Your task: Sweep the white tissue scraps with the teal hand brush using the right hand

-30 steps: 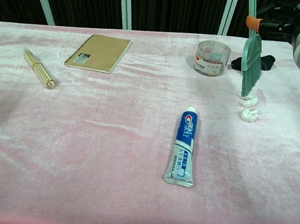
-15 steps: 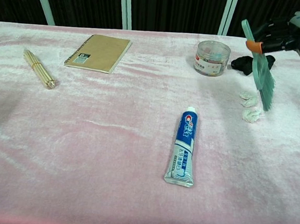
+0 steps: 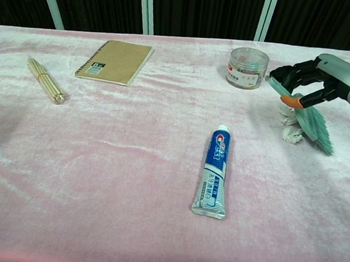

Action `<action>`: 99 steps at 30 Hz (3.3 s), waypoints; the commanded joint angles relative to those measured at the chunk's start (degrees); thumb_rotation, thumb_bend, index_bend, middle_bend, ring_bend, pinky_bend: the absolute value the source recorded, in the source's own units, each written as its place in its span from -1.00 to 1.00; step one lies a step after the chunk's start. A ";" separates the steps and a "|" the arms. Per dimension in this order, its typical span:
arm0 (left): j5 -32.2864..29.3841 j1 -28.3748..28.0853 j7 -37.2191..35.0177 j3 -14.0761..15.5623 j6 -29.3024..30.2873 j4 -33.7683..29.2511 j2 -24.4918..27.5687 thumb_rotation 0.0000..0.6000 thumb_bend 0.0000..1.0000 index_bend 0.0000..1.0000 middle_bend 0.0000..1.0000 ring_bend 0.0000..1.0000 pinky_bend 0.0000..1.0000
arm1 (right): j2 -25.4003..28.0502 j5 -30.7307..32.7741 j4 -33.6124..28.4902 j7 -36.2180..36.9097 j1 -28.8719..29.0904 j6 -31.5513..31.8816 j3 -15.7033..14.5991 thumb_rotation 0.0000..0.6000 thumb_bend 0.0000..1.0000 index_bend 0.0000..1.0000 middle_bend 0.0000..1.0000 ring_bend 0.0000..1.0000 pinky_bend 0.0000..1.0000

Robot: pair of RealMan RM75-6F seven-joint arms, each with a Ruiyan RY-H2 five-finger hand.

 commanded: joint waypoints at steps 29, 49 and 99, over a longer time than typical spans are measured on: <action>-0.14 -0.17 0.03 0.06 -0.50 0.00 0.19 1.00 -0.44 -0.86 -0.92 -1.00 -0.62 | -1.29 2.80 -8.99 43.45 -0.18 -3.80 12.69 1.00 -0.21 0.56 0.24 -0.41 -0.69; -0.30 -0.10 0.44 0.06 -0.46 -0.23 0.15 1.00 -0.44 -0.86 -0.91 -1.00 -0.61 | -0.46 -8.89 1.89 24.81 -0.94 6.42 3.08 1.00 -0.21 0.57 0.26 -0.40 -0.69; -0.45 -0.34 -0.13 0.17 -1.22 -0.31 0.53 1.00 -0.44 -0.86 -0.92 -1.00 -0.52 | -12.05 2.88 -4.66 43.57 2.20 1.14 14.14 1.00 -0.17 0.64 0.31 -0.35 -0.69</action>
